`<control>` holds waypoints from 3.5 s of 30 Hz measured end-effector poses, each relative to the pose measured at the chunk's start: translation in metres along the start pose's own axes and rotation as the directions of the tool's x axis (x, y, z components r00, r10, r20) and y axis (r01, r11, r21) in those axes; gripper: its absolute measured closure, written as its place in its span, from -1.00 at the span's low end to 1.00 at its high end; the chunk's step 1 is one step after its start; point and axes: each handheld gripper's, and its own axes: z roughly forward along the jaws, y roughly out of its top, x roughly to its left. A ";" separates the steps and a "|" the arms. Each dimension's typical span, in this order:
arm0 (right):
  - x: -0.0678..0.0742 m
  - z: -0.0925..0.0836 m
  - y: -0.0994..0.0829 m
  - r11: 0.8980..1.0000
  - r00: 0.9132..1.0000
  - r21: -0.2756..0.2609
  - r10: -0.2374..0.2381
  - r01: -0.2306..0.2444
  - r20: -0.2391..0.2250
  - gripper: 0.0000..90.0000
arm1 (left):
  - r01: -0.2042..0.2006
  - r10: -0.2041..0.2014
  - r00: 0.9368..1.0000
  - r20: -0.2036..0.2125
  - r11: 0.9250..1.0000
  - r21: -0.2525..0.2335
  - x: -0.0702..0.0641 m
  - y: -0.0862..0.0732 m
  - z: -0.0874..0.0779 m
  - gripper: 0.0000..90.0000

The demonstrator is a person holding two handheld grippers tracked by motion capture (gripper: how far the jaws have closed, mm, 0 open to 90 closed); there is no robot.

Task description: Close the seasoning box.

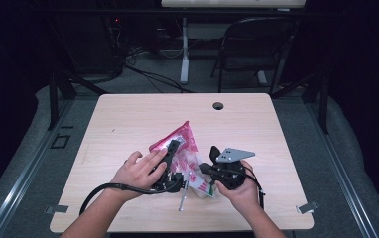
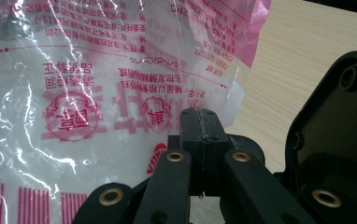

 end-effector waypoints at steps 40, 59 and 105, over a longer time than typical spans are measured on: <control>-0.001 0.001 -0.001 1.000 1.000 0.002 0.001 -0.001 0.003 1.00 | -0.041 0.041 0.999 0.032 0.999 0.008 0.000 -0.001 0.001 0.51; -0.001 0.001 -0.001 1.000 1.000 0.004 0.004 -0.004 0.007 1.00 | -0.100 0.099 0.993 0.062 0.995 0.010 -0.001 -0.001 -0.001 0.55; -0.002 0.001 0.000 1.000 1.000 0.003 0.004 -0.004 0.007 1.00 | -0.098 0.097 0.992 0.085 0.995 0.010 -0.001 -0.004 0.000 0.56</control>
